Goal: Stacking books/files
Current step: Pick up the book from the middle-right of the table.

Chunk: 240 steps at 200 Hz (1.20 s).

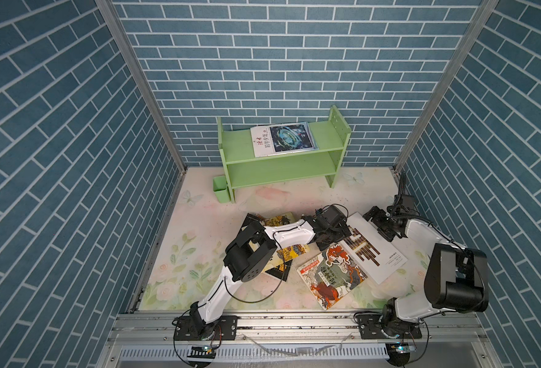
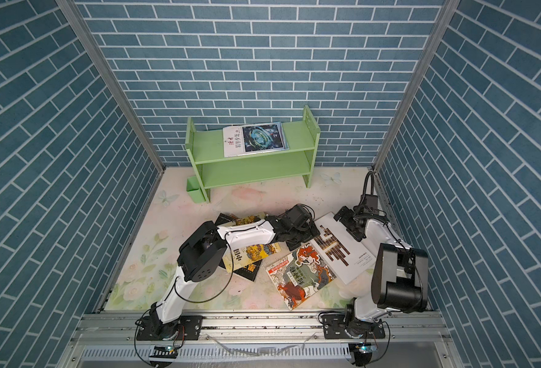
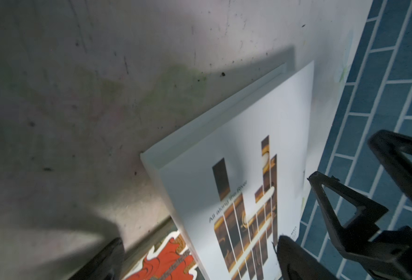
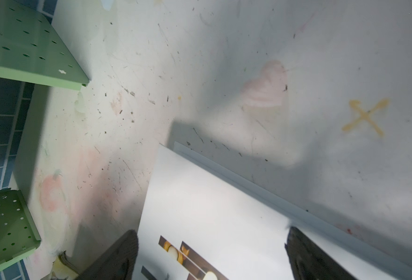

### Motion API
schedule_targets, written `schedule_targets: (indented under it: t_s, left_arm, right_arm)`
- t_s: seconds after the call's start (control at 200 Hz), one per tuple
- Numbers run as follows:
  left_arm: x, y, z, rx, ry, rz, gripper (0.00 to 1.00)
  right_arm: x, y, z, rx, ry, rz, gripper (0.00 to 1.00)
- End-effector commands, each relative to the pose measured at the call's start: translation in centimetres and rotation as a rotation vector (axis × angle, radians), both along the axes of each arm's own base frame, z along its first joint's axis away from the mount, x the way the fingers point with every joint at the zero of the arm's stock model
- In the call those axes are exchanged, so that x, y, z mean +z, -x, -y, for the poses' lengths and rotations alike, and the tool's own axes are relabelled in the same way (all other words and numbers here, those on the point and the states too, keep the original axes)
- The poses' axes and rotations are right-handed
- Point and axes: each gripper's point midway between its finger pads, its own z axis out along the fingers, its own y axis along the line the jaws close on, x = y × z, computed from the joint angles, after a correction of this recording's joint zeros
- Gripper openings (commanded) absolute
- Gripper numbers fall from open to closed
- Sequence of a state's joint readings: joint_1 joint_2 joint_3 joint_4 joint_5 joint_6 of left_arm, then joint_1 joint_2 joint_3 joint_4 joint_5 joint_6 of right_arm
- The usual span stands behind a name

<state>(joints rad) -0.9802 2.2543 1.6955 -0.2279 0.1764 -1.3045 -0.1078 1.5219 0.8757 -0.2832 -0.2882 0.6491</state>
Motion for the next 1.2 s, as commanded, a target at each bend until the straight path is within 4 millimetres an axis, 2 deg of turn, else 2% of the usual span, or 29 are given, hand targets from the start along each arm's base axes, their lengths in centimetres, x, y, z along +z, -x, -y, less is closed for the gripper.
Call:
schedule_targets:
  t_s: [0.0, 0.125, 0.235, 0.45, 0.615, 0.805, 0.86, 0.93, 1.025, 1.14, 1.195]
  left_arm:
    - [-0.2, -1.0, 0.8, 0.022, 0.01, 0.023, 1.0]
    - [-0.7, -1.8, 2.1, 0.018, 0.047, 0.04, 1.0]
    - [-0.3, -2.4, 3.2, 0.009, 0.117, 0.081, 0.99]
    - [3.2, -4.0, 5.7, -0.022, 0.302, 0.218, 0.92]
    - [5.4, -4.8, 7.8, -0.045, 0.431, 0.256, 0.72]
    - [6.4, -5.2, 8.4, -0.063, 0.429, 0.287, 0.46]
    - [6.6, -5.3, 8.6, -0.066, 0.442, 0.289, 0.41]
    - [6.8, -5.4, 9.1, -0.074, 0.472, 0.286, 0.41]
    - [6.8, -5.5, 9.3, -0.077, 0.464, 0.282, 0.45]
    - [6.7, -5.7, 9.0, -0.071, 0.449, 0.287, 0.45]
    - [6.6, -5.9, 9.0, -0.069, 0.454, 0.284, 0.45]
  right_arm:
    - [-0.7, 0.3, -0.4, 0.03, -0.011, -0.011, 0.96]
    - [-1.5, 0.5, -0.6, 0.036, -0.02, -0.028, 0.96]
    - [-2.1, 0.3, -0.9, 0.044, -0.043, -0.034, 0.95]
    - [-2.6, -0.6, -1.5, 0.059, -0.083, -0.048, 0.94]
    - [-2.6, -1.1, -1.9, 0.064, -0.115, -0.047, 0.94]
    - [-2.0, -1.5, -1.7, 0.071, -0.105, -0.034, 0.93]
    - [-1.7, -1.7, -1.5, 0.074, -0.1, -0.029, 0.93]
    - [-1.6, -1.8, -1.3, 0.074, -0.094, -0.029, 0.93]
    - [-0.9, -1.8, 0.7, 0.025, -0.013, -0.05, 0.93]
    - [1.8, -1.7, 6.0, -0.121, 0.206, -0.098, 0.94]
    - [2.8, -1.9, 7.8, -0.173, 0.254, -0.103, 0.95]
